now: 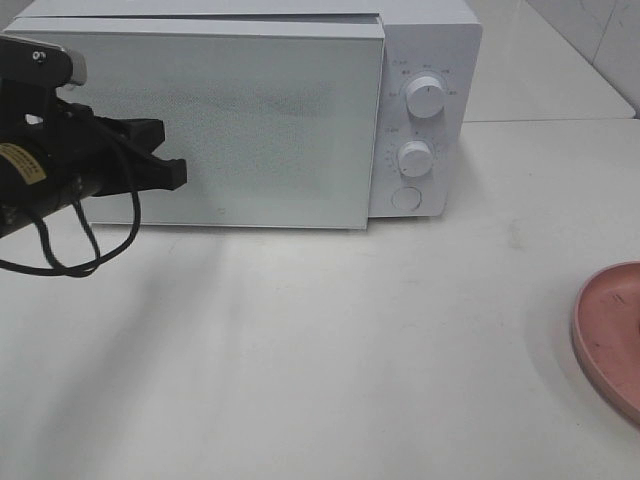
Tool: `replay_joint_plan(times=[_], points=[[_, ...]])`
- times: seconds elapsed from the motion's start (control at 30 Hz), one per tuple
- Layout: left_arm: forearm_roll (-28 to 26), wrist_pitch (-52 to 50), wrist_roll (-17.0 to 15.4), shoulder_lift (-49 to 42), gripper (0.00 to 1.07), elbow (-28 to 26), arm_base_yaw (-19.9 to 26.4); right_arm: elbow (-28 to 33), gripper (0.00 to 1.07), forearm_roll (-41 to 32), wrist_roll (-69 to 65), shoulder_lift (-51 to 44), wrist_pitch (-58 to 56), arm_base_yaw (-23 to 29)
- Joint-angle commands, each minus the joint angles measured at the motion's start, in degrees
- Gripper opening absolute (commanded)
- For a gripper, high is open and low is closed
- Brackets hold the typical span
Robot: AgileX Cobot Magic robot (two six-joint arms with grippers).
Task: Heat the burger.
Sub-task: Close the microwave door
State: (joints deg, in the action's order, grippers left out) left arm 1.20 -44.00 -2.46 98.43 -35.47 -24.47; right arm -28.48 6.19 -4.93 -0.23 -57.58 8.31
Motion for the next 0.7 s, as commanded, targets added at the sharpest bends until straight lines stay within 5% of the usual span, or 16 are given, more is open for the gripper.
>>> replay_joint_plan(times=[0.03,0.13,0.2,0.37,0.7], points=[[-9.63,-0.34,4.98,1.66,0.0,-3.09,-4.01,0.0,0.76,0.46,0.4,-1.55,0.4,-0.46],[-11.46,-0.52,6.02,2.12,0.0,-3.72,-4.81,0.0,0.76,0.46,0.4,-1.55,0.4,-0.46],[-19.88,-0.52,11.0,4.13,0.0,-6.42,-8.48,0.0,0.76,0.46,0.4,-1.55,0.4,-0.46],[-25.95,-0.34,15.07,6.82,0.0,-10.83,-11.69,0.0,0.76,0.46,0.4,-1.55,0.4,-0.46],[-30.19,2.35,17.76,11.86,0.0,-19.48,-13.52,0.0,0.76,0.46,0.4,-1.55,0.4,-0.46]])
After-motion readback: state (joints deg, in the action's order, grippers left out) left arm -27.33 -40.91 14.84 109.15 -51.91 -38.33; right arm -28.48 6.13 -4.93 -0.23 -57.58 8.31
